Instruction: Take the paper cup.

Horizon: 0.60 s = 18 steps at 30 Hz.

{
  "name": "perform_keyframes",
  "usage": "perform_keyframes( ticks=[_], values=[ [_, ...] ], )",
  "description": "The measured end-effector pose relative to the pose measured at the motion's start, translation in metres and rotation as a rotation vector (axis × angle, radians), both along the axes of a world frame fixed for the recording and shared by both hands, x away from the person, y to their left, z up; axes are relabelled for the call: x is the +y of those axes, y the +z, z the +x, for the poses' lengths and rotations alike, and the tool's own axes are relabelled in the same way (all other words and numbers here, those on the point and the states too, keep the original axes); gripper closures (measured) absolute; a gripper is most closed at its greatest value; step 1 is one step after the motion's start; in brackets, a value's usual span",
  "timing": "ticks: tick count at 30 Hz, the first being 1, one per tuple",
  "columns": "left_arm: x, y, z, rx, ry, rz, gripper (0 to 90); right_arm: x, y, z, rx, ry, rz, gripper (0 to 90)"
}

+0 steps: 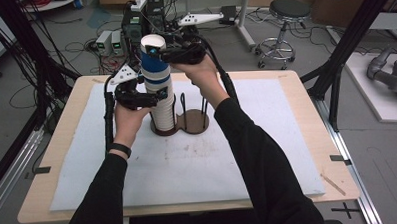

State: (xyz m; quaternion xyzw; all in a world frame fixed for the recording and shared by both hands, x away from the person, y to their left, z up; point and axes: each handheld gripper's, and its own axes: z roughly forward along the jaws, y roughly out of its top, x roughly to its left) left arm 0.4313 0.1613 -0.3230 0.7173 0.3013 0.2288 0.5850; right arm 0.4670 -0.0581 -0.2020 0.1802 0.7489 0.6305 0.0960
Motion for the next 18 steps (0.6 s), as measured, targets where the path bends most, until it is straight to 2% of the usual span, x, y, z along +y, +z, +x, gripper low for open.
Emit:
perform_keyframes(
  ticks=[18],
  values=[
    [-0.001,0.000,0.000,0.000,0.005,0.002,11.3,-0.008,0.039,-0.017,-0.079,0.008,0.071,30.1]
  ],
)
